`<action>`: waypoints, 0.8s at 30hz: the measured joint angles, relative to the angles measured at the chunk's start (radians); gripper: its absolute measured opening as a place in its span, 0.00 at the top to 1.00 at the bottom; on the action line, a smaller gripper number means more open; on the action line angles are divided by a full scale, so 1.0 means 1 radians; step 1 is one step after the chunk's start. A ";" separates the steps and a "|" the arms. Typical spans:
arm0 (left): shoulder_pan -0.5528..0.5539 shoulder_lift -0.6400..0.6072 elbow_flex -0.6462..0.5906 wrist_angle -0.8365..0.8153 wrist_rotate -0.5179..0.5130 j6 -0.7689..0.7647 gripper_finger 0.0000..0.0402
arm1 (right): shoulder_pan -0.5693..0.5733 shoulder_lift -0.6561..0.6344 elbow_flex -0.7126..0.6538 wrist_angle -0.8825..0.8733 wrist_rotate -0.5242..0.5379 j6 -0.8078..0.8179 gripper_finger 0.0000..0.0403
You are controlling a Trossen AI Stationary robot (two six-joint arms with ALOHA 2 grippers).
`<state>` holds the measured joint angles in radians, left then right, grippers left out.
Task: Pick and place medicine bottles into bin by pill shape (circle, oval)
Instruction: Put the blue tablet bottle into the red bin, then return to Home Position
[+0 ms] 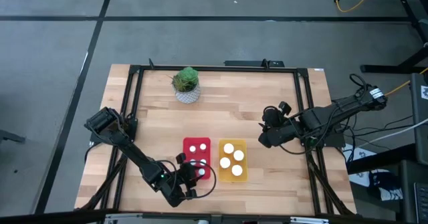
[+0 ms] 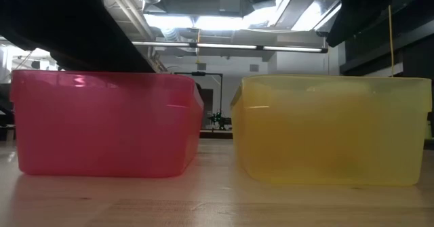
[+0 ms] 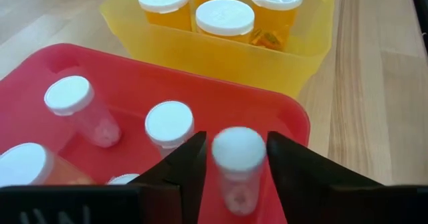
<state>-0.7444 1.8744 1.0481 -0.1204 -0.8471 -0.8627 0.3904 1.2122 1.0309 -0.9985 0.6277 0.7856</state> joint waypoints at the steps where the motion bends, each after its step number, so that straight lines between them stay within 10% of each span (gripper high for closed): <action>1: 0.000 0.000 0.000 0.000 0.000 0.000 0.62 | 0.000 0.000 0.000 0.000 0.000 0.000 0.59; 24: 0.000 -0.009 0.000 0.030 0.000 0.000 0.54 | 0.000 0.000 0.000 0.000 0.000 0.000 0.59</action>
<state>-0.7444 1.8658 1.0481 -0.0904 -0.8471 -0.8623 0.3902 1.2125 1.0309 -0.9981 0.6277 0.7856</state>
